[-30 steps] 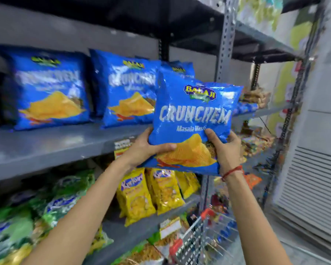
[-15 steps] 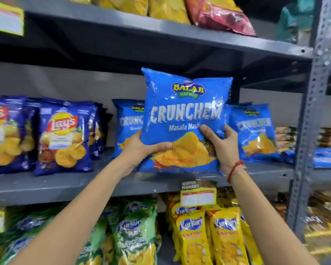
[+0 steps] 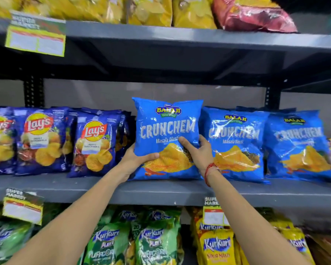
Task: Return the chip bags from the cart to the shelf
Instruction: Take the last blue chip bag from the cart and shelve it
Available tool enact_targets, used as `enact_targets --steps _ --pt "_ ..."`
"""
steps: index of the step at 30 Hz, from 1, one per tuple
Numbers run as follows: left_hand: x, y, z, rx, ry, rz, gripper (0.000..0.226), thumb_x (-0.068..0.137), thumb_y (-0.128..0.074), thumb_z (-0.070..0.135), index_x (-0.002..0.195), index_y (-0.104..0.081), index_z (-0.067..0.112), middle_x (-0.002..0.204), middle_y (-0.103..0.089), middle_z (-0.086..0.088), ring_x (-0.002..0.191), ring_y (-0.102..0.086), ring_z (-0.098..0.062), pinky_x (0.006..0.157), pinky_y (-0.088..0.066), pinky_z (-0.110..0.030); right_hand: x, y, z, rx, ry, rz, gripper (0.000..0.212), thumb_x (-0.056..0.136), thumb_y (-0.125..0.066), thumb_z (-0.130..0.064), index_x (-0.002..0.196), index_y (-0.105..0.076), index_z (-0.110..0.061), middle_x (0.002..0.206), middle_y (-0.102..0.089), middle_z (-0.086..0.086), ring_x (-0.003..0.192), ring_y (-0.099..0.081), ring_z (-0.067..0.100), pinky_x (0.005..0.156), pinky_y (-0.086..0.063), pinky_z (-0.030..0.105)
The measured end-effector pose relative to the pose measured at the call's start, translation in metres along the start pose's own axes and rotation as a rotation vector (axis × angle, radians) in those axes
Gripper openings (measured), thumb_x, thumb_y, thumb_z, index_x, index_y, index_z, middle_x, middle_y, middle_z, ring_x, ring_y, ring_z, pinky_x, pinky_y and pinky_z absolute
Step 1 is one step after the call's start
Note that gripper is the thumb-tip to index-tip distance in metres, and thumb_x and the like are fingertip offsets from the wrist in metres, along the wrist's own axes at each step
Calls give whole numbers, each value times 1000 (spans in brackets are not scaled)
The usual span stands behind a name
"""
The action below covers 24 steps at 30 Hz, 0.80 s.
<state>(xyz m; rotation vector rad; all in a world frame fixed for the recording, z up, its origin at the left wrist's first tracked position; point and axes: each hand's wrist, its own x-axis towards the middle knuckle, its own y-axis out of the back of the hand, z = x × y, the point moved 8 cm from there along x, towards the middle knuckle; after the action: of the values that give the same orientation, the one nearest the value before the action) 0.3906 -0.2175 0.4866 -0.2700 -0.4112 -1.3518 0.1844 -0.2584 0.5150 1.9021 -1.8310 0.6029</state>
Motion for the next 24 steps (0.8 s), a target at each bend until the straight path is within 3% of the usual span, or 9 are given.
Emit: enact_targets --steps 4,6,8,10,17,21,24 --pt "8 0 -11 20 40 2 106 26 -90 56 120 -56 22 116 -67 2 106 -64 -16 91 -50 -33 13 -4 25 -6 -12 9 115 43 -66 -85 128 -53 -7 131 -61 11 124 -54 29 103 -45 50" --pt "12 0 -15 39 73 -14 103 26 -89 58 118 -56 25 116 -67 3 106 -64 -16 92 -49 -34 7 -4 13 -37 -46 2 107 53 -68 -77 135 -48 -10 140 -54 7 132 -47 27 111 -37 47" --pt "14 -1 -20 54 112 -34 102 26 -89 60 118 -56 27 115 -68 4 105 -64 -16 91 -50 -33 6 -5 16 -40 -101 -11 92 73 -69 -57 144 -35 -9 151 -39 7 142 -32 26 116 -28 43" --pt "16 -2 -25 58 135 -49 101 28 -89 59 118 -56 27 115 -68 3 104 -65 -16 91 -50 -34 8 -5 22 -49 -129 3 88 77 -67 -53 144 -33 -8 152 -37 8 143 -30 27 115 -28 41" --pt "21 3 -30 70 154 -31 108 29 -89 59 124 -56 20 116 -68 0 106 -64 -19 93 -51 -36 13 -10 30 -136 -124 40 98 59 -61 -74 130 -51 -7 134 -58 10 126 -52 29 105 -43 47" --pt "21 4 -25 78 153 -3 106 30 -89 56 122 -55 16 115 -69 -4 97 -68 -18 76 -56 -28 17 -9 32 -149 -143 49 70 81 -64 -50 130 -47 -4 130 -56 13 125 -48 32 97 -40 40" --pt "16 7 -21 151 175 58 80 60 -84 38 128 -48 12 120 -64 -6 97 -66 -20 76 -55 -29 16 -7 26 -213 -85 102 65 82 -64 -48 126 -47 -3 116 -62 17 108 -55 29 85 -41 35"
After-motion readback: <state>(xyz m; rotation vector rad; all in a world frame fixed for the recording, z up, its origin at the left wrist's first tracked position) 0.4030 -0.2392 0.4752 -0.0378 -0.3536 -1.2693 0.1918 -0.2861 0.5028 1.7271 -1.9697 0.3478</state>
